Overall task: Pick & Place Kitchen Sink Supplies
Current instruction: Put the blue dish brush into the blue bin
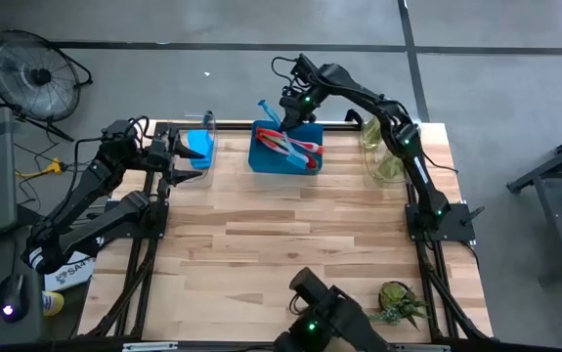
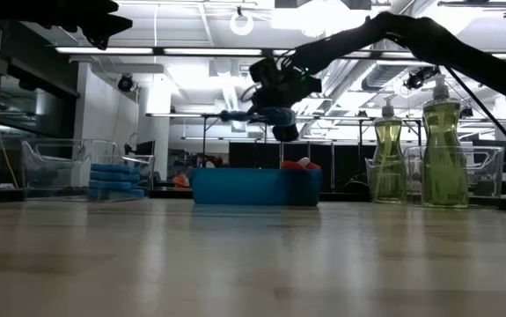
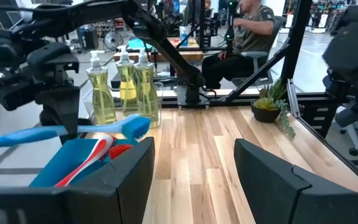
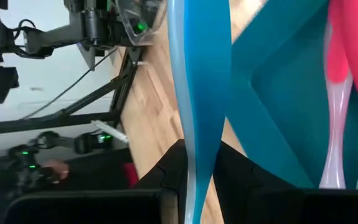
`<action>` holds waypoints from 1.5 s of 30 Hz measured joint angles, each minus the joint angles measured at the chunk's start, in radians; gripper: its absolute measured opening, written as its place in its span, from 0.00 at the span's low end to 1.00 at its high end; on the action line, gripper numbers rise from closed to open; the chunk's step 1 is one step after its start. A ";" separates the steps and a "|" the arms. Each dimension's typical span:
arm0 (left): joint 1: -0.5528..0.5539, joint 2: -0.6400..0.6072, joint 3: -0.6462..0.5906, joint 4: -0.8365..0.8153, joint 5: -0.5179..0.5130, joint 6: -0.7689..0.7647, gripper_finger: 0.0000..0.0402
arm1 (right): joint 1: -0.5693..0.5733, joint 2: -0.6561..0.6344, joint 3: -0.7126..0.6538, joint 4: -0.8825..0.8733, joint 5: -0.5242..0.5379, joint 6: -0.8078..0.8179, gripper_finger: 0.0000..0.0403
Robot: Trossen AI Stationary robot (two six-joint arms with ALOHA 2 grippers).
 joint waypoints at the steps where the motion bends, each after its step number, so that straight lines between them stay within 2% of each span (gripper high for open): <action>1: 0.000 0.000 0.000 -0.001 0.000 0.000 0.54 | -0.005 0.006 0.000 -0.012 -0.022 0.006 0.13; 4: 0.000 0.000 0.000 -0.002 -0.001 0.001 0.54 | -0.012 0.022 0.000 -0.046 -0.051 0.011 0.13; 14: 0.000 0.000 0.000 -0.002 -0.002 0.010 0.54 | -0.011 0.037 0.000 -0.076 0.001 -0.008 0.13; 22: 0.000 0.000 0.000 -0.003 -0.003 0.000 0.54 | -0.011 0.037 0.000 -0.109 0.165 -0.125 0.12; 31: 0.000 0.000 0.000 -0.041 -0.001 -0.006 0.54 | 0.004 0.037 0.000 -0.104 0.269 -0.254 0.13; 37: 0.000 0.000 0.000 -0.063 -0.001 -0.006 0.54 | 0.004 0.037 0.000 -0.058 0.310 -0.279 0.13; 45: 0.000 0.000 0.000 -0.063 -0.001 -0.007 0.54 | 0.047 0.036 0.000 -0.044 0.408 -0.404 0.13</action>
